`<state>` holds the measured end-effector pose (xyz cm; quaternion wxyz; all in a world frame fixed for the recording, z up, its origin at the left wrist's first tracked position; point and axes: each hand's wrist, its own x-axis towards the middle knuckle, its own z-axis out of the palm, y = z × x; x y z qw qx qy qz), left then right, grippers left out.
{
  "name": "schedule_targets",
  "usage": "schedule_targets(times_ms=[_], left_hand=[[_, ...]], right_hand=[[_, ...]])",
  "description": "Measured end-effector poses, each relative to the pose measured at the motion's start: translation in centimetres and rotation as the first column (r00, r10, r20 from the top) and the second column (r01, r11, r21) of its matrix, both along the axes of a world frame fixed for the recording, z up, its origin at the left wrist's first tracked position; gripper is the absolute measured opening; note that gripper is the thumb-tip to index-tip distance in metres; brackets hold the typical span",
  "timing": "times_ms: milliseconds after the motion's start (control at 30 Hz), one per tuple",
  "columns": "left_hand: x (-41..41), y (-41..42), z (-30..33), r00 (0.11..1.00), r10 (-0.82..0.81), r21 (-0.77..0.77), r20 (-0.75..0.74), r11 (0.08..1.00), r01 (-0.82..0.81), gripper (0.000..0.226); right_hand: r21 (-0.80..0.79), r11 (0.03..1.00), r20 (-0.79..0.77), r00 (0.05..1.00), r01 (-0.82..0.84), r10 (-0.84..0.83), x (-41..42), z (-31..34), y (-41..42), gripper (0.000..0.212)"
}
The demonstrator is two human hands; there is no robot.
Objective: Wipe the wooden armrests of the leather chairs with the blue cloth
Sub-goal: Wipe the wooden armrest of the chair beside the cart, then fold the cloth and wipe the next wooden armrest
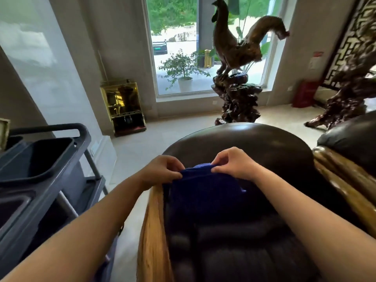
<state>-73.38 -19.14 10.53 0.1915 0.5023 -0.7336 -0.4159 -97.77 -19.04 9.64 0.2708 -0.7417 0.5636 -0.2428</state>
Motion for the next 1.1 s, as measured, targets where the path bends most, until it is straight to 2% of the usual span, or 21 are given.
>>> schedule_targets(times_ms=[267,367,533,900,1100], left_hand=[[-9.9,6.3,5.5,0.972,-0.233,-0.1,0.037,0.967,0.236,0.016],[-14.1,8.8,6.5,0.953,-0.3,-0.129,0.051,0.944,0.304,0.015],[-22.3,12.5,7.5,0.914,-0.403,-0.161,0.053,0.899,0.406,0.017],[-44.5,19.9,3.8,0.899,-0.434,-0.123,0.061,0.89,0.439,0.016],[-54.5,21.9,2.5,0.904,-0.425,-0.081,0.047,0.9,0.428,0.017]], right_hand=[[-0.08,0.974,0.021,0.978,0.211,-0.21,-8.9,6.1,13.2,0.012],[-0.099,0.962,0.0,0.967,0.254,-0.255,-12.3,7.0,17.6,0.009],[-0.131,0.93,0.061,0.939,0.343,-0.338,-20.0,7.0,23.9,0.015],[-0.041,0.913,0.073,0.912,0.406,-0.403,-42.1,3.4,32.3,0.006],[0.003,0.925,0.042,0.924,0.381,-0.381,-52.1,2.7,34.3,0.005]])
